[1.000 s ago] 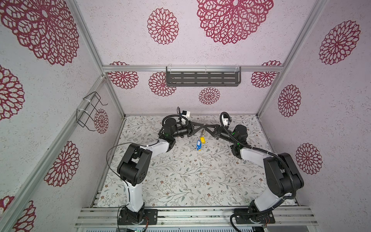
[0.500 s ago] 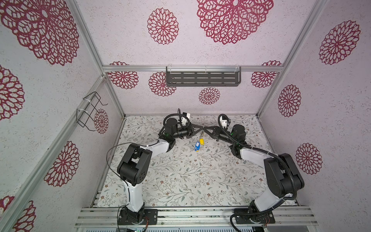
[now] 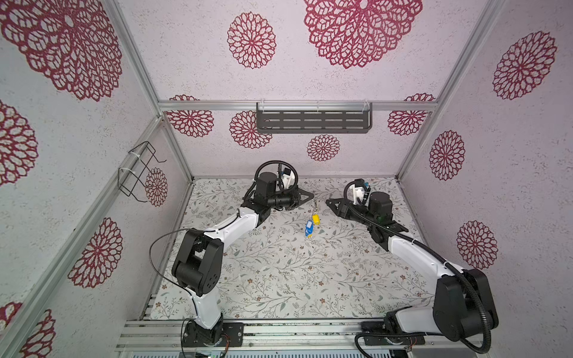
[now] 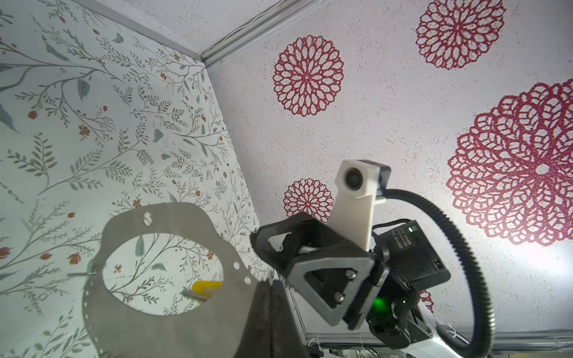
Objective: Remove the keys from the keyring
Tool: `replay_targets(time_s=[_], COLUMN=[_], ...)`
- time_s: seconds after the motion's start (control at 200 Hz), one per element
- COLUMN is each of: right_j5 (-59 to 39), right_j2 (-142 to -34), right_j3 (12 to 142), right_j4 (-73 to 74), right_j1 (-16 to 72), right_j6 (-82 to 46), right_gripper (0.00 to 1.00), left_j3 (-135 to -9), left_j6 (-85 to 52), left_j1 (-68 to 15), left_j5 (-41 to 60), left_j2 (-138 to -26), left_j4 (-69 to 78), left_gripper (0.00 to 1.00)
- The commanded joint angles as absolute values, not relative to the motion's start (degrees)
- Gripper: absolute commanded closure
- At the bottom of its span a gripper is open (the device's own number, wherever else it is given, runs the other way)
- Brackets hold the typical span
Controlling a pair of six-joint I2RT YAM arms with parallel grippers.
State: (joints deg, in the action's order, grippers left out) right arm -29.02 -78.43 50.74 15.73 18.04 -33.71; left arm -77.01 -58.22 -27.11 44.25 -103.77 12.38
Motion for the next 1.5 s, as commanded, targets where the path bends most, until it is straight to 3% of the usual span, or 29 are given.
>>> replay_targets(time_s=[0.0,0.4,0.746,1.226,1.356,1.496], right_j5=[-20.9,-23.6,-24.6,-26.5,-26.4,-25.7], right_j2=[-78.3,-79.2,-79.2,-82.2,-83.1,-82.7], right_j3=[51.7,50.0,51.4,55.7,56.9,56.9], right_j4=[11.8,19.4,20.0,21.0,20.6,20.0], right_j1=[20.6,23.6,24.3,24.8,25.0,25.1], right_j6=[-24.1,-22.8,-21.7,-19.9,-19.5,-19.0], right_gripper=[0.56,0.57,0.44,0.36,0.41,0.6], left_j3=[-76.7,-74.5,-75.6,-76.2,-76.1,-75.5], left_j6=[-56.7,-69.4,-70.3,-69.7,-69.4,-69.3], left_j1=[-27.0,-27.3,-27.9,-28.2,-28.3,-28.4], left_j5=[45.4,50.3,51.3,50.9,51.0,51.1], left_j2=[-102.1,-106.2,-107.6,-108.1,-107.8,-107.4], left_j4=[13.6,34.1,34.7,31.7,31.0,30.9], left_gripper=[1.0,1.0,1.0,1.0,1.0,1.0])
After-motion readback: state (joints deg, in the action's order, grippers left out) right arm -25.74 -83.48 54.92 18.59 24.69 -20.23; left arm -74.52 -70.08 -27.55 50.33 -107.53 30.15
